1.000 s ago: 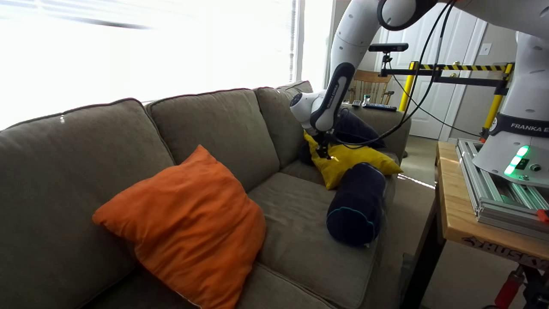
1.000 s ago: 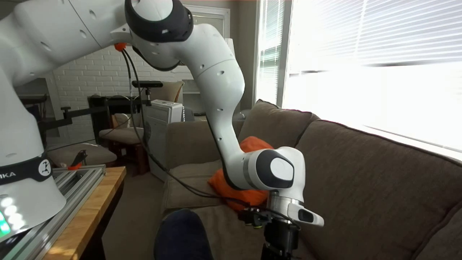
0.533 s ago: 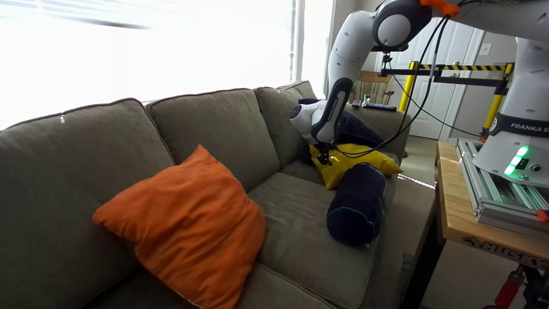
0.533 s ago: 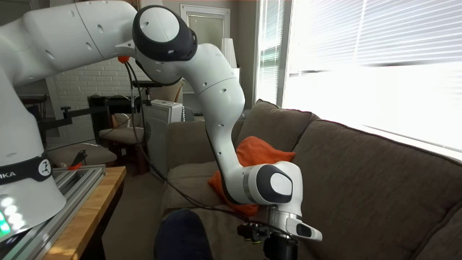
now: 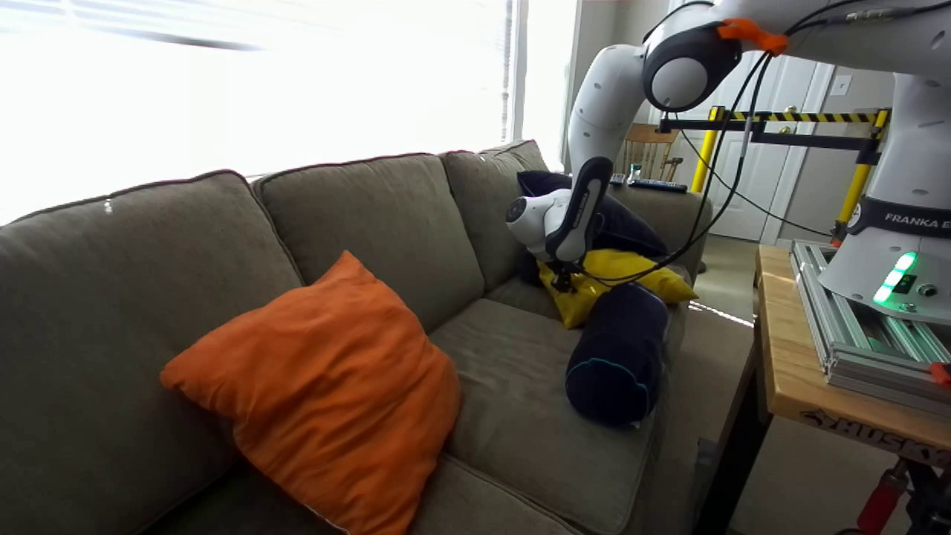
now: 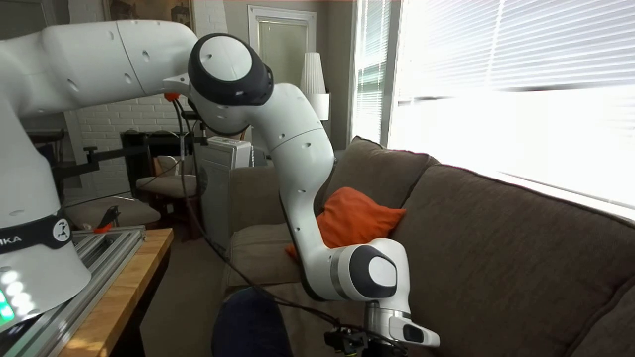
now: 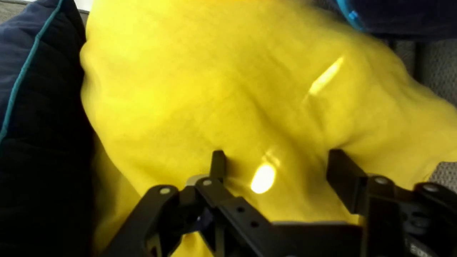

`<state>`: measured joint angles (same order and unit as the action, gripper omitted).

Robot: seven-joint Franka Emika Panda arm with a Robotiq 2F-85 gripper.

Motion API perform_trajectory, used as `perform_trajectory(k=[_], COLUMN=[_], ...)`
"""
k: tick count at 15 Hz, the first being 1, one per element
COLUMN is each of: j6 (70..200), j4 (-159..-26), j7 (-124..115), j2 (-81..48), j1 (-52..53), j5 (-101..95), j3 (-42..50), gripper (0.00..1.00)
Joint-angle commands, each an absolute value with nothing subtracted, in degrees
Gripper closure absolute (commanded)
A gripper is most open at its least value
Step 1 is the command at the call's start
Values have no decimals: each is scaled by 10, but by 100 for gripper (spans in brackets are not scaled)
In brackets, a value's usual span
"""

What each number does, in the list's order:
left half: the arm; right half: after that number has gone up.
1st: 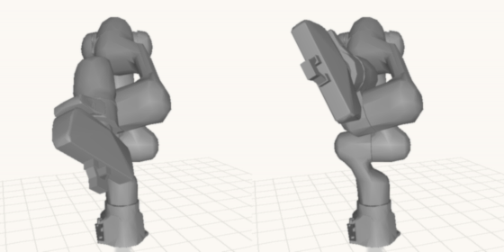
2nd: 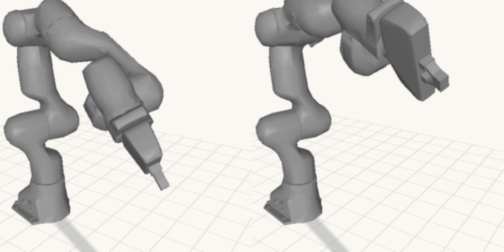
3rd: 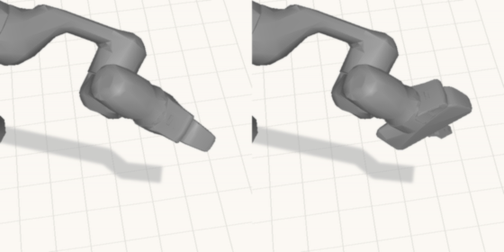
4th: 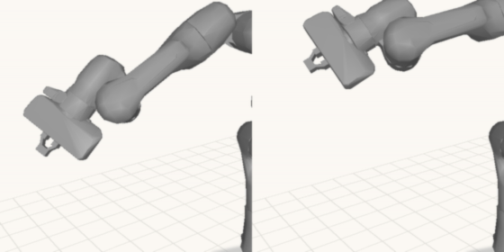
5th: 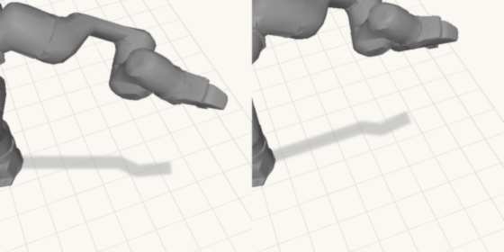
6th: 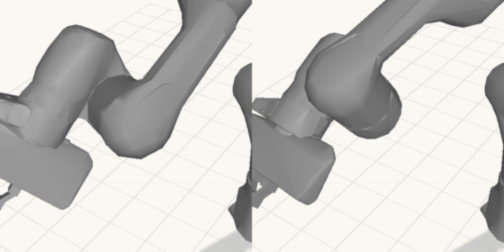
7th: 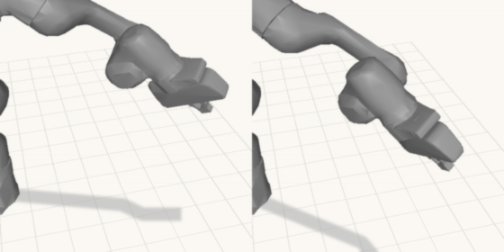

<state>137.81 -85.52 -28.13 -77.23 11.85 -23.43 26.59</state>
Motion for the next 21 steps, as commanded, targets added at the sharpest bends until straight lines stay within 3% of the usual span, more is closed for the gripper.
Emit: perform_trajectory(k=[1, 7, 21], j6=[1398, 1407, 1486], j4=[-827, -824, -875], j7=[-299, -294, -274], j2=[-798, -781, -620], j1=[122, 102, 89], j5=[-236, -209, -159], j3=[273, 256, 222], gripper=[55, 98, 99])
